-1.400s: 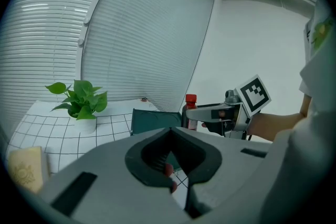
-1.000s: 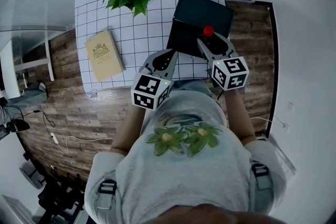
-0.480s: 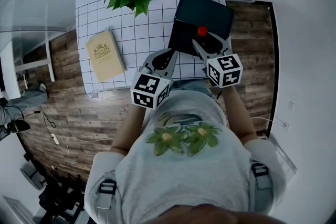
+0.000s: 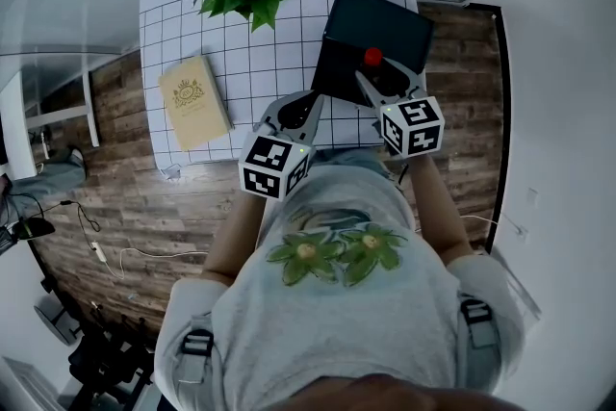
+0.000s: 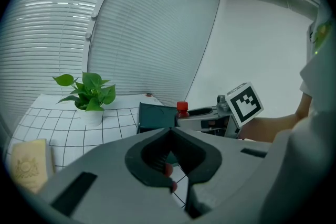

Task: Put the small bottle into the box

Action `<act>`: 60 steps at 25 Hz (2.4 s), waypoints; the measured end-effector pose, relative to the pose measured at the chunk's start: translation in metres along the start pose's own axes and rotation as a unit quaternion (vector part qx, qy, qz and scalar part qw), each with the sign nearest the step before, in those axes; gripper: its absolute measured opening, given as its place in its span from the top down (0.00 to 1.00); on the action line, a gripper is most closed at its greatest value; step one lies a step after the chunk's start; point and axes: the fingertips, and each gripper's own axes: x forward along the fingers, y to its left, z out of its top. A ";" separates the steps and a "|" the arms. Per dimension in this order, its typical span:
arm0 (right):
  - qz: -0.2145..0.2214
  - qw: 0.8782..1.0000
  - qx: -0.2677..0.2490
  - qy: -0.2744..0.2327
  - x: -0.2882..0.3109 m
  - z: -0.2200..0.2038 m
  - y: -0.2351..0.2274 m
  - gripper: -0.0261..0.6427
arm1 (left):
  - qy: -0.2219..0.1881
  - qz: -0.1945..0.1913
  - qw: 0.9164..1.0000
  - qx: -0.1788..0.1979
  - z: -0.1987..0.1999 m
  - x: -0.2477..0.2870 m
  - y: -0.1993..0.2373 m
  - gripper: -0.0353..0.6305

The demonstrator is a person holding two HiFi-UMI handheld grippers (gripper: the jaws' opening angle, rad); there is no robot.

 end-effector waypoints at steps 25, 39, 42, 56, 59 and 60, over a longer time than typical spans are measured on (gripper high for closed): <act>0.019 0.998 -0.036 0.054 0.033 -0.020 0.006 0.66 | 0.010 0.006 1.000 -0.021 0.000 0.012 0.018 0.94; 0.022 0.996 -0.045 0.073 0.046 -0.032 0.006 0.66 | 0.013 0.015 0.999 -0.030 -0.004 0.011 0.030 0.94; 0.022 0.995 -0.050 0.081 0.049 -0.036 0.005 0.66 | 0.013 0.016 0.999 -0.031 -0.003 0.012 0.032 0.94; 0.023 0.992 -0.065 0.107 0.062 -0.053 0.001 0.66 | 0.016 0.022 0.999 -0.036 -0.006 0.013 0.038 0.94; 0.025 0.991 -0.068 0.110 0.065 -0.055 0.001 0.66 | 0.017 0.022 0.999 -0.038 -0.006 0.013 0.038 0.94; 0.026 0.991 -0.069 0.111 0.066 -0.055 0.001 0.66 | 0.017 0.022 0.999 -0.038 -0.007 0.013 0.038 0.94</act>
